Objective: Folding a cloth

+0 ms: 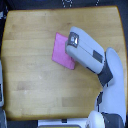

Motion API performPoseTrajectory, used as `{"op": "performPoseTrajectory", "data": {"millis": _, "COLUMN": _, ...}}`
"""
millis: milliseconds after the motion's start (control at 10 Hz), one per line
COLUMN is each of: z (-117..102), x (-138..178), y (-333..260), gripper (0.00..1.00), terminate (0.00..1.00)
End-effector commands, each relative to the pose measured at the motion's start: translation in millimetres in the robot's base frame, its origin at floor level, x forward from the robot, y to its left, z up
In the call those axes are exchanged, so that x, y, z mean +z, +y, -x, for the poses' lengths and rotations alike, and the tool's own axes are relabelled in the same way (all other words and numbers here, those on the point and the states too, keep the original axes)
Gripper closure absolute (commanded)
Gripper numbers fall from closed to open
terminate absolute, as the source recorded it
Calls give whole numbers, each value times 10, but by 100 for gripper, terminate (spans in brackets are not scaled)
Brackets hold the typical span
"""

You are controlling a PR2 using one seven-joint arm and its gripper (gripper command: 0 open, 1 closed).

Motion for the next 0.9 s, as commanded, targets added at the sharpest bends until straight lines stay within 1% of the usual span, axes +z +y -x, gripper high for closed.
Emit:
{"op": "performPoseTrajectory", "data": {"millis": 0, "z": -302, "x": -219, "y": 1122, "gripper": 100, "terminate": 0}}
{"op": "performPoseTrajectory", "data": {"millis": 100, "z": -357, "x": -196, "y": 1244, "gripper": 100, "terminate": 0}}
{"op": "performPoseTrajectory", "data": {"millis": 300, "z": -486, "x": 16, "y": 1514, "gripper": 100, "terminate": 0}}
{"op": "performPoseTrajectory", "data": {"millis": 400, "z": -492, "x": 46, "y": 1563, "gripper": 100, "terminate": 0}}
{"op": "performPoseTrajectory", "data": {"millis": 600, "z": -377, "x": -62, "y": 1674, "gripper": 100, "terminate": 0}}
{"op": "performPoseTrajectory", "data": {"millis": 700, "z": -233, "x": -167, "y": 1722, "gripper": 100, "terminate": 0}}
{"op": "performPoseTrajectory", "data": {"millis": 800, "z": -195, "x": -230, "y": 1775, "gripper": 100, "terminate": 0}}
